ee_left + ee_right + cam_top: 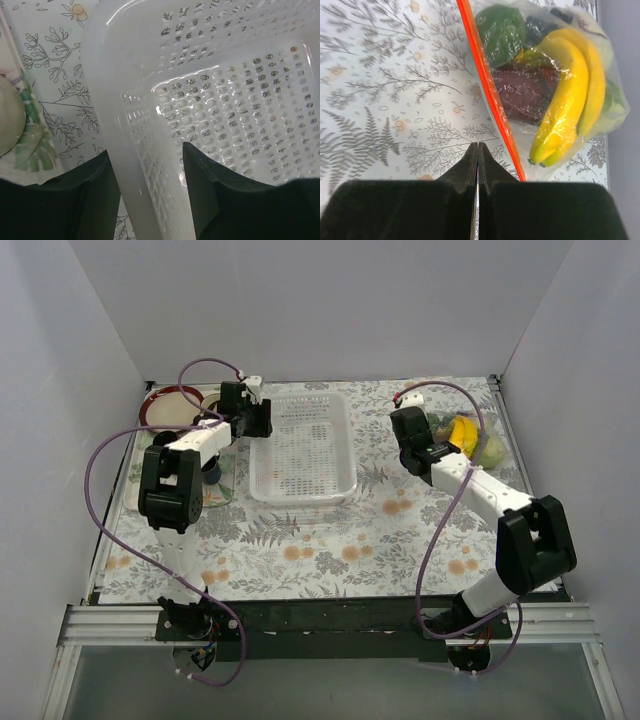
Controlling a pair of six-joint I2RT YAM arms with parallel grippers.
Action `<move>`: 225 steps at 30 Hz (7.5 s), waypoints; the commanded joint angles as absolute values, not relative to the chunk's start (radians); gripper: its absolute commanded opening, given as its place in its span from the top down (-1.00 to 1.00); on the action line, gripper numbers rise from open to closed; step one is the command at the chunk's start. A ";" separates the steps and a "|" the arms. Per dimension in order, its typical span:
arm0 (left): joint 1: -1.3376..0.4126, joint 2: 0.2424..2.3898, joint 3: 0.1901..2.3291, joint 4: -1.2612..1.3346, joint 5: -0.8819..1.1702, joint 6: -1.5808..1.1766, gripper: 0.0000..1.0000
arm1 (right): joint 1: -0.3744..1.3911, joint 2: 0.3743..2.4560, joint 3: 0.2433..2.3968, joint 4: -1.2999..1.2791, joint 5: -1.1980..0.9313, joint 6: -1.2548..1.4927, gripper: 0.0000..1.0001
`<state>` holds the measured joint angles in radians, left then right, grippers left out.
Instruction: Open the zip-top bag and remove the fake food
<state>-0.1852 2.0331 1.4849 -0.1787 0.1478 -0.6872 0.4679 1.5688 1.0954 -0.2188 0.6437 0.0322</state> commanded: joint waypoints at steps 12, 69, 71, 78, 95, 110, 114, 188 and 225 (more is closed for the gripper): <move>-0.259 1.783 1.247 -0.238 0.294 -0.736 0.14 | 0.480 1.577 1.115 -0.276 0.778 0.029 -0.32; -0.518 1.476 1.132 -0.659 0.534 -0.666 -0.96 | 0.394 1.437 1.276 -0.086 0.916 -0.130 0.97; -0.518 1.477 1.216 -0.666 0.500 -0.660 -0.96 | 0.396 1.427 1.322 -0.077 0.917 -0.166 0.97; -0.517 1.508 1.504 -0.735 0.436 -0.632 -0.96 | 0.410 1.371 1.451 -0.025 0.902 -0.270 0.97; -0.024 1.463 1.606 -0.634 0.561 -0.689 -0.96 | 0.724 1.377 1.769 -0.139 0.713 -0.348 0.97; 0.480 1.361 1.436 -0.298 1.670 -0.612 -0.96 | 0.907 1.538 1.921 -0.229 0.172 -0.071 0.97; 0.489 1.370 1.509 -0.270 1.791 -0.617 -0.96 | 0.934 1.586 1.928 -0.209 0.023 -0.031 0.97; 0.152 1.238 1.227 -0.241 1.799 -0.736 -0.11 | 1.037 1.707 2.016 -0.184 -0.078 -0.098 0.97; 0.198 1.215 1.077 0.117 1.796 -1.034 1.00 | 0.630 1.439 1.043 0.114 0.135 0.275 0.07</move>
<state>0.1955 1.2617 1.0702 0.0643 1.4879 -0.9997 0.6216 1.4040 1.0786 0.0341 0.2070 0.1619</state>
